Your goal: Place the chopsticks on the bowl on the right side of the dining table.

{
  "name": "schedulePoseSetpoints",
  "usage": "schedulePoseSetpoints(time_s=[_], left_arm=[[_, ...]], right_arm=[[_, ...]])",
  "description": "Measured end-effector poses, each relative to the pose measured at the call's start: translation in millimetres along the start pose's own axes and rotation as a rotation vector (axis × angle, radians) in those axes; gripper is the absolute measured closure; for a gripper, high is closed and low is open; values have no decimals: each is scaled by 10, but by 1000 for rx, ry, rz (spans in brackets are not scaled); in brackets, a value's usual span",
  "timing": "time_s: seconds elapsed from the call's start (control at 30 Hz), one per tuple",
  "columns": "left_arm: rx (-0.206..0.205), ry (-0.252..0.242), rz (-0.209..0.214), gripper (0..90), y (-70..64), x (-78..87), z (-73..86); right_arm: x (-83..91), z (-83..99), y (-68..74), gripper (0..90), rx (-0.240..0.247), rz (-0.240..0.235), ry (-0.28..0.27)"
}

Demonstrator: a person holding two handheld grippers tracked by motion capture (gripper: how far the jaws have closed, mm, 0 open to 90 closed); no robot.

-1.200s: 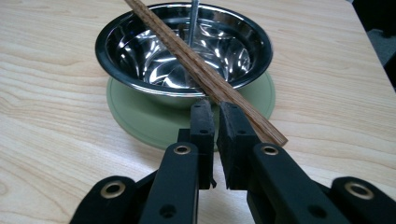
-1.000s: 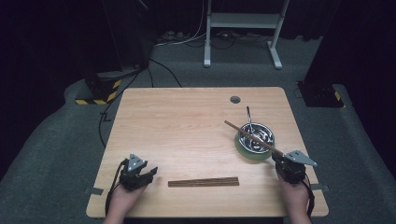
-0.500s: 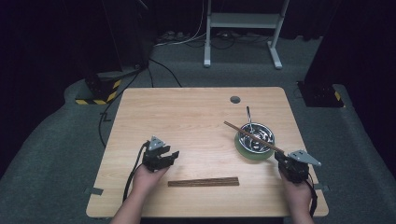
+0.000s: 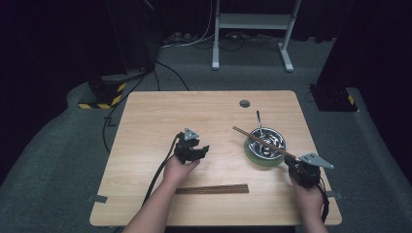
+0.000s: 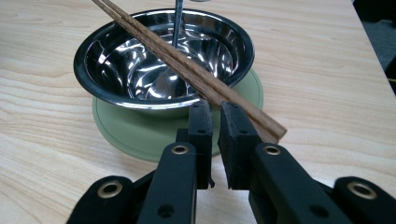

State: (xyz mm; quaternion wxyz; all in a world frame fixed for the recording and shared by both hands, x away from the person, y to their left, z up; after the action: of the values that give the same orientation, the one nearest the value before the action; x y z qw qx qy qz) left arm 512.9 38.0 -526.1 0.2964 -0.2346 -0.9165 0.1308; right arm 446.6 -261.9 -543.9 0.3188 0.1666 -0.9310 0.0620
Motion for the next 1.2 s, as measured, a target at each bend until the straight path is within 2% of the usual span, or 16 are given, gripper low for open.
schedulePoseSetpoints(time_s=[0.03,0.13,0.27,0.3,0.4,0.47,0.67,0.73,1.13,1.2], left_arm=[[2,-9,1,506,-16,-44,-27],[-7,-24,11,517,-64,-128,-77],[23,-57,9,518,-130,-229,-147],[28,-70,4,523,-145,-259,-163],[1,-71,-18,527,-152,-326,-168],[21,-82,-22,530,-165,-363,-189],[35,-101,-32,524,-194,-429,-228],[24,-85,-38,520,-189,-445,-214],[22,-94,-40,518,-268,-568,-234],[7,-96,-43,526,-281,-575,-236]], right_arm=[[-2,-10,-7,824,17,8,8],[7,-34,-60,824,9,5,8],[-32,14,-116,824,11,12,41],[-40,24,-127,824,10,16,46],[-56,28,-175,821,3,25,50],[-72,20,-206,820,-3,28,52],[-151,-12,-294,816,9,45,67],[-181,-16,-318,815,3,50,70],[-221,-153,-404,816,-1,53,61],[-235,-161,-424,817,-5,54,59]])
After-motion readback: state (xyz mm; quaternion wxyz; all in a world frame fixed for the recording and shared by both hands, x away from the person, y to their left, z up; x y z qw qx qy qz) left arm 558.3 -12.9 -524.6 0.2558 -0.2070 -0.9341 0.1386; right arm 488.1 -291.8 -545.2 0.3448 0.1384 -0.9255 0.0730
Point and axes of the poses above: each handheld gripper's, and its own axes: x roughly backward along the jaws, z roughly out of its underside, y roughly to its left, the point moved 9 cm from there along -x, roughly forward along the jaws, and after that the axes turned 6 degrees about y, right-handed, at the moved point
